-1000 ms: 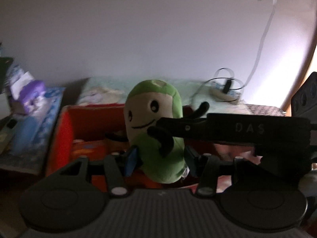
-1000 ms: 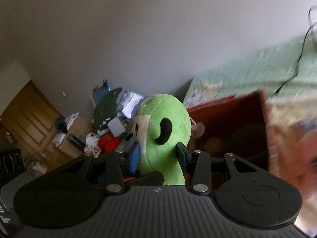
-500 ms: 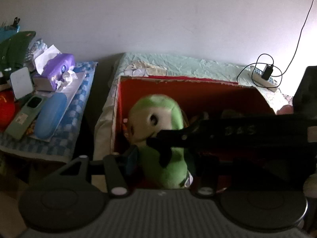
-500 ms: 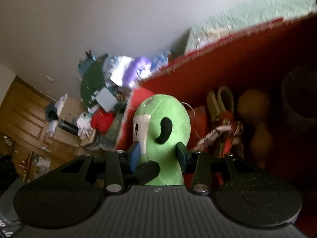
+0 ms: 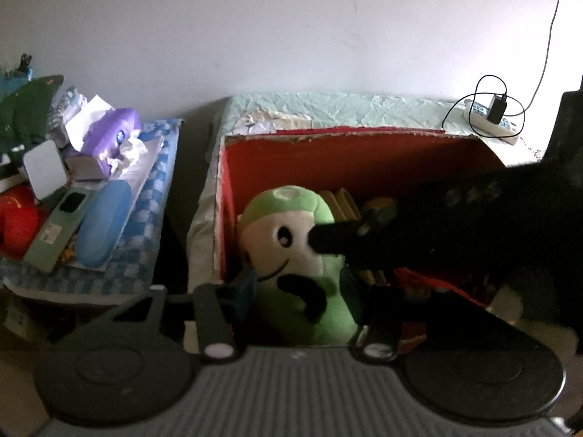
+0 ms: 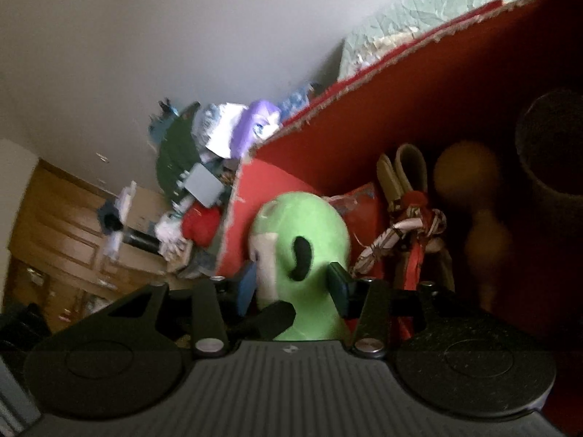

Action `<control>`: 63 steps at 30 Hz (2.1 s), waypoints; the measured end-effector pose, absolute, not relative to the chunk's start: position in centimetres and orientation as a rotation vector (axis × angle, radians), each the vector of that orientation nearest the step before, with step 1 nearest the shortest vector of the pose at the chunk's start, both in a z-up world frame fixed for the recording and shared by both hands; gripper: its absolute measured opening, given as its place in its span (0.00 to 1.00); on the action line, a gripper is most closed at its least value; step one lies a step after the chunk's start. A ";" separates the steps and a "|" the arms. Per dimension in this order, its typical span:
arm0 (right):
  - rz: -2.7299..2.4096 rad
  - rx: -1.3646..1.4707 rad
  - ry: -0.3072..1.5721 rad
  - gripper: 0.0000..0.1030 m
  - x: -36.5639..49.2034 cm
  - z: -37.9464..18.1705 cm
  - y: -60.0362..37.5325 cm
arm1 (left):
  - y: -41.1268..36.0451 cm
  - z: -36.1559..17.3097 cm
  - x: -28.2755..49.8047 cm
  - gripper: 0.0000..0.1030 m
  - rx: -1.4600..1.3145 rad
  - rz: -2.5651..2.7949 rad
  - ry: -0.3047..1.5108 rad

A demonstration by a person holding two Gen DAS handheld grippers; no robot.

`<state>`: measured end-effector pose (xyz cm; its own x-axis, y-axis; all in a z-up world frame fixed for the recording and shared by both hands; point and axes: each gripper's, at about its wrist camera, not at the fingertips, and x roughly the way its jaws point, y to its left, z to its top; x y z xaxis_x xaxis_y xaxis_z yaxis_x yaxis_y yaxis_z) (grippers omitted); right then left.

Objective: Organize objects
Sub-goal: 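Carry the green plush with the right gripper into the red box, then open the right gripper to release the green plush and withdraw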

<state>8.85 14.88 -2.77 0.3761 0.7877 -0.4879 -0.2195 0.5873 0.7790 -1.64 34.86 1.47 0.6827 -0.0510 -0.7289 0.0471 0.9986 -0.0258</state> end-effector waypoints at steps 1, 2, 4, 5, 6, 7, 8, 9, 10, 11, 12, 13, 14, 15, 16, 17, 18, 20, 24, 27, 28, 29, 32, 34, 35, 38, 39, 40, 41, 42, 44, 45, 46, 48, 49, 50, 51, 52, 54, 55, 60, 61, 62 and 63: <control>0.708 0.678 0.969 0.37 8.8 -2.5 14.7 | 34.7 1.5 -1.8 0.53 0.003 -0.047 0.815; 0.700 0.670 0.960 0.35 8.7 -2.3 14.7 | 34.6 1.6 -1.9 0.53 0.012 -0.035 0.809; 0.694 0.666 0.958 0.27 8.6 -2.2 14.5 | 34.5 1.9 -2.1 0.53 0.026 -0.014 0.795; 0.695 0.668 0.963 0.27 8.7 -2.3 14.6 | 34.5 2.0 -2.2 0.53 0.025 -0.011 0.786; 0.696 0.668 0.973 0.26 8.7 -2.5 14.8 | 34.6 2.1 -2.3 0.53 0.018 -0.011 0.783; 0.698 0.665 0.985 0.23 8.8 -2.7 15.3 | 34.8 2.2 -2.2 0.54 0.012 -0.008 0.784; 0.703 0.663 1.001 0.22 8.9 -3.0 15.7 | 34.8 2.1 -2.1 0.54 0.012 -0.001 0.788; 0.700 0.662 1.009 0.19 8.8 -3.2 16.0 | 34.9 2.0 -2.1 0.52 0.014 0.004 0.794; 0.696 0.654 1.010 0.18 8.8 -3.4 16.3 | 34.9 1.9 -2.0 0.52 0.013 0.005 0.803; 0.697 0.653 1.011 0.18 8.8 -3.4 16.5 | 34.8 1.9 -2.0 0.51 0.014 0.008 0.803; 0.701 0.656 1.012 0.18 8.9 -3.4 16.6 | 34.8 1.9 -2.1 0.51 0.017 0.010 0.803; 0.706 0.660 1.016 0.18 9.1 -3.4 16.6 | 34.8 1.9 -2.1 0.51 0.017 0.010 0.802; 0.708 0.666 1.020 0.18 9.2 -3.5 16.5 | 34.8 1.9 -2.2 0.51 0.015 0.010 0.802; 0.707 0.678 1.024 0.18 9.3 -3.6 16.4 | 34.8 1.9 -2.2 0.51 0.013 0.009 0.803; 0.707 0.687 1.026 0.18 9.2 -3.6 16.2 | 34.8 1.9 -2.1 0.52 0.008 0.008 0.805; 0.705 0.694 1.027 0.18 9.2 -3.6 16.0 | 34.8 1.9 -2.1 0.52 0.004 0.009 0.807; 0.704 0.695 1.024 0.18 9.2 -3.5 15.9 | 34.8 1.9 -2.1 0.53 0.001 0.010 0.808; 0.702 0.687 1.009 0.20 8.9 -3.0 15.6 | 34.6 2.1 -2.1 0.54 0.002 0.011 0.808; 0.684 0.633 0.945 0.27 8.1 -1.8 14.9 | 34.1 2.6 -2.2 0.59 0.018 0.008 0.793; 0.629 0.557 0.892 0.28 7.2 -1.0 14.3 | 33.5 2.8 -2.1 0.60 0.025 0.015 0.800; 0.608 0.533 0.876 0.28 6.9 -0.9 14.0 | 33.3 2.9 -2.0 0.61 0.026 0.018 0.806; 0.584 0.512 0.862 0.29 6.6 -0.8 13.8 | 33.0 2.9 -1.8 0.62 0.027 0.025 0.816; 0.514 0.457 0.824 0.30 5.7 -0.8 13.3 | 32.3 2.9 -1.3 0.63 0.033 0.038 0.846; 0.488 0.437 0.811 0.30 5.3 -0.9 13.0 | 31.9 2.9 -1.2 0.64 0.033 0.038 0.860; 0.478 0.431 0.807 0.30 5.1 -0.9 12.9 | 31.7 2.9 -1.2 0.65 0.033 0.037 0.863; 0.443 0.413 0.788 0.31 4.5 -1.0 12.4 | 31.0 3.0 -1.3 0.68 0.046 0.036 0.863; 0.433 0.409 0.783 0.31 4.3 -1.0 12.3 | 30.7 3.0 -1.4 0.69 0.052 0.036 0.863; 0.423 0.406 0.779 0.31 4.1 -1.0 12.2 | 30.5 2.9 -1.4 0.70 0.056 0.035 0.865; 0.414 0.403 0.775 0.31 4.0 -1.0 12.0 | 30.2 2.9 -1.4 0.70 0.058 0.033 0.866; 0.406 0.403 0.772 0.31 3.9 -1.0 11.7 | 30.1 2.9 -1.4 0.70 0.060 0.032 0.867; 0.398 0.409 0.765 0.31 3.7 -1.1 11.3 | 29.7 3.0 -1.4 0.71 0.067 0.030 0.865; 0.394 0.410 0.760 0.31 3.6 -1.1 11.0 | 29.5 3.0 -1.4 0.71 0.069 0.030 0.864; 0.391 0.410 0.755 0.31 3.4 -1.0 10.8 | 29.3 3.0 -1.4 0.72 0.071 0.030 0.864; 0.385 0.412 0.748 0.31 3.2 -1.1 10.5 | 29.1 3.1 -1.4 0.73 0.071 0.031 0.864; 0.384 0.414 0.745 0.31 3.1 -1.1 10.4 | 29.0 3.1 -1.3 0.74 0.069 0.031 0.865; 0.381 0.415 0.743 0.31 3.0 -1.1 10.3 | 28.9 3.1 -1.3 0.74 0.068 0.031 0.866; 0.379 0.416 0.740 0.31 2.9 -1.1 10.2 | 28.9 3.0 -1.3 0.75 0.069 0.031 0.867; 0.376 0.417 0.738 0.31 2.8 -1.1 10.1 | 28.8 3.0 -1.2 0.76 0.070 0.032 0.868; 0.373 0.418 0.731 0.31 2.6 -1.1 9.9 | 28.7 3.0 -1.1 0.77 0.066 0.031 0.869; 0.372 0.416 0.726 0.31 2.5 -1.0 9.8 | 28.6 3.0 -1.1 0.77 0.066 0.029 0.869; 0.364 0.402 0.695 0.31 1.6 -0.8 9.4 | 28.1 2.9 -0.9 0.78 0.077 0.020 0.864; 0.362 0.400 0.687 0.31 1.5 -0.8 9.2 | 27.9 2.9 -0.9 0.78 0.082 0.019 0.863; 0.364 0.398 0.679 0.31 1.3 -0.7 9.1 | 27.7 2.9 -1.0 0.78 0.088 0.017 0.863; 0.367 0.396 0.672 0.31 1.1 -0.7 9.0 | 27.4 2.9 -1.0 0.78 0.094 0.016 0.862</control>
<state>1.11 8.98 -0.67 0.7245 0.4478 -0.5239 -0.1978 0.8633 0.4644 -1.00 27.43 2.89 0.6511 0.0523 -0.7572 0.0239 0.9957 0.0893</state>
